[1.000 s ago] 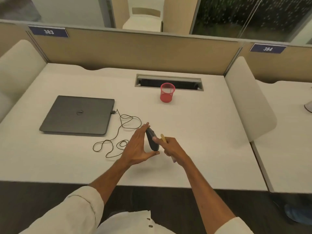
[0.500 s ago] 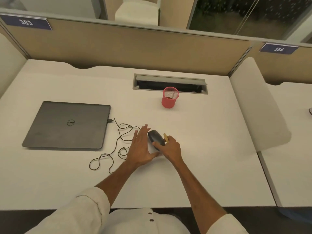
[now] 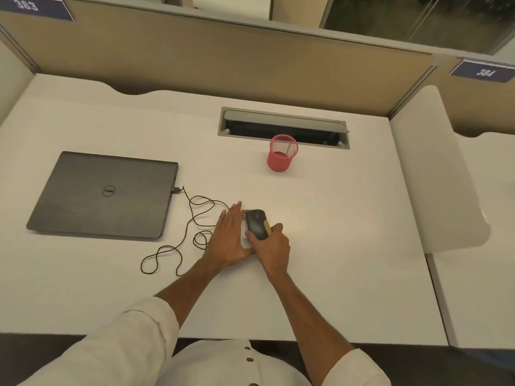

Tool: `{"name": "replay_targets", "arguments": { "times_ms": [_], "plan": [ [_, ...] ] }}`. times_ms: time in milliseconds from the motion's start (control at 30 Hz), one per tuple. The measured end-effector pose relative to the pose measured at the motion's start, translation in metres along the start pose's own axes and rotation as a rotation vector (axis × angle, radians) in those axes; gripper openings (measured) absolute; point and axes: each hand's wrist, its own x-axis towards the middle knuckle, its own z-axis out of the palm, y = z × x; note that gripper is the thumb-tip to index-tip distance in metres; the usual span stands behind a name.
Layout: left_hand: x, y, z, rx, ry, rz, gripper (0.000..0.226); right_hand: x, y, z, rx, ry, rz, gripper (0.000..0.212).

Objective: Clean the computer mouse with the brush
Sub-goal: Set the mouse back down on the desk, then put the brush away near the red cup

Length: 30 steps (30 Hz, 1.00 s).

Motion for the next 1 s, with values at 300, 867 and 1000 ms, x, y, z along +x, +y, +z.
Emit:
{"name": "replay_targets", "arguments": {
  "times_ms": [300,867,1000],
  "plan": [
    [0.007,-0.01,-0.001,0.132,-0.066,0.041,0.105,0.006,-0.004,0.003,-0.02,-0.049,0.064,0.077],
    [0.015,-0.002,-0.014,0.087,0.025,0.126,0.102,0.04,-0.014,-0.043,0.629,0.005,0.222,0.033],
    [0.026,0.018,-0.024,-0.121,0.122,0.065,0.053,0.051,-0.028,-0.061,0.941,-0.056,0.188,0.019]
  ]
}}
